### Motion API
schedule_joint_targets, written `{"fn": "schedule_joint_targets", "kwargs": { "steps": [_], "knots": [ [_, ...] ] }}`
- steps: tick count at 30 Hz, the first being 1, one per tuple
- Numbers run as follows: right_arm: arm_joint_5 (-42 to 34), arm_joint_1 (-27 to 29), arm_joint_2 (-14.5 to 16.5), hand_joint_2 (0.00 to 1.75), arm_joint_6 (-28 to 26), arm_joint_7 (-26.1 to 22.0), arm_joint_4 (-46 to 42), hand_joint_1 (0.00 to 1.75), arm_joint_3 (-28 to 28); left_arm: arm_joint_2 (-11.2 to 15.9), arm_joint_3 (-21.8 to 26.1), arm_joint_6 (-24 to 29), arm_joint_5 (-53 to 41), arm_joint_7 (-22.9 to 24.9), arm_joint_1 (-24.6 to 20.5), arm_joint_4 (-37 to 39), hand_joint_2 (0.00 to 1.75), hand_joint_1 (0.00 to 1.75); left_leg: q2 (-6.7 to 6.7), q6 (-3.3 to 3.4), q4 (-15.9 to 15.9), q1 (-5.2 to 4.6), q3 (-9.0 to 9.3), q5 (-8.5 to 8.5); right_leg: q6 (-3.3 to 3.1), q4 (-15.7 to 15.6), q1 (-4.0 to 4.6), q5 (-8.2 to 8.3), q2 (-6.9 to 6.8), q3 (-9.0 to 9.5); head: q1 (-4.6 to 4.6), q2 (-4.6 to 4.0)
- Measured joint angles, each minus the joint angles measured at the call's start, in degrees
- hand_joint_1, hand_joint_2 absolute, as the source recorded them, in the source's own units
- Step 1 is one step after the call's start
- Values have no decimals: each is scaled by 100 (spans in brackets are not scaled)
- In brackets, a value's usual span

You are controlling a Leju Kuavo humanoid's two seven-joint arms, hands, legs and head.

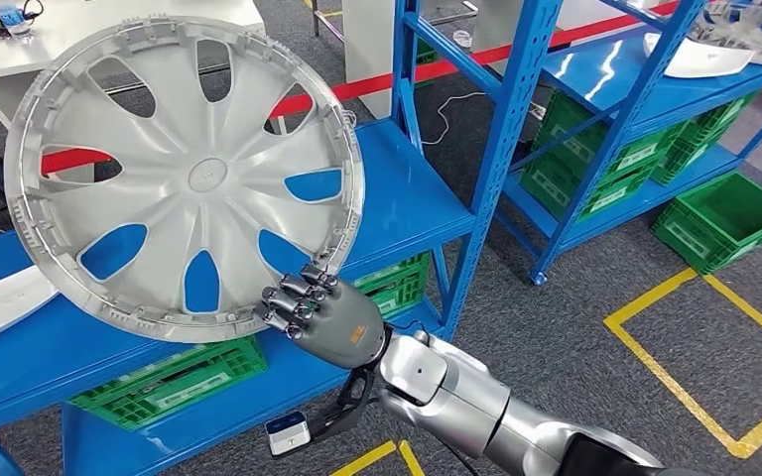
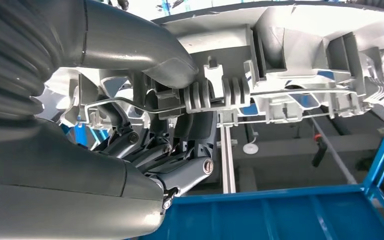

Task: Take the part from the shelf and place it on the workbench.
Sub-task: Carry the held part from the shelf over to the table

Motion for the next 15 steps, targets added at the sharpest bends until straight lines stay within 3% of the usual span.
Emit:
{"fn": "schedule_joint_targets", "kwargs": {
  "steps": [1, 5, 7, 9, 10, 11, 13, 15],
  "knots": [
    [0, 15, 19, 175, 1, -35, -19, 175, -43, 2, 1, -3, -1, -1, -1, -1, 175, 0, -7, -40, 42, -2, -41, 4, -23, -178, 7, 24, 7, 97, 2, 0],
    [-1, 81, 110, 175, 1, -111, -63, 175, -163, 14, 1, -13, -9, 14, 4, -1, 175, 0, -31, -210, 98, 1, -110, 22, -205, -242, 13, 92, 25, 27, 0, -1],
    [-1, 106, 149, 175, 1, -132, -68, 175, -199, 20, 1, -33, -16, 18, 8, 1, 175, 0, -33, -279, 391, 23, -215, -297, -285, -275, -2, 183, 14, -38, -9, -1],
    [-1, 147, 181, 175, 3, -168, -74, 175, -238, 22, 1, -50, -27, 17, 3, 1, 175, 0, -32, -327, 1010, 39, -382, -800, -315, -278, 5, 274, 10, -142, -18, -1],
    [-1, 176, 192, 175, 6, -193, -76, 175, -260, 25, 1, -54, -35, 16, 0, 1, 175, 0, -32, -340, 1293, 44, -425, -954, -317, -274, 9, 323, 7, -208, -20, -1],
    [-1, 208, 200, 175, 10, -216, -80, 175, -282, 28, 1, -56, -44, 15, 0, 1, 175, 0, -32, -342, 1442, 45, -403, -989, -312, -271, 14, 373, 4, -277, -19, 0],
    [-1, 263, 210, 175, 16, -240, -91, 175, -315, 33, 1, -58, -61, 13, -3, 0, 175, 0, -33, -313, 1202, 45, -93, -773, -296, -266, 21, 480, 2, -415, -19, 0],
    [-2, 303, 218, 175, 19, -252, -120, 175, -343, 41, 1, -58, -81, 10, -23, -8, 175, 0, -41, -252, 428, 26, 485, -621, -258, -265, 28, 589, 3, -512, -17, 0]
  ]
}}
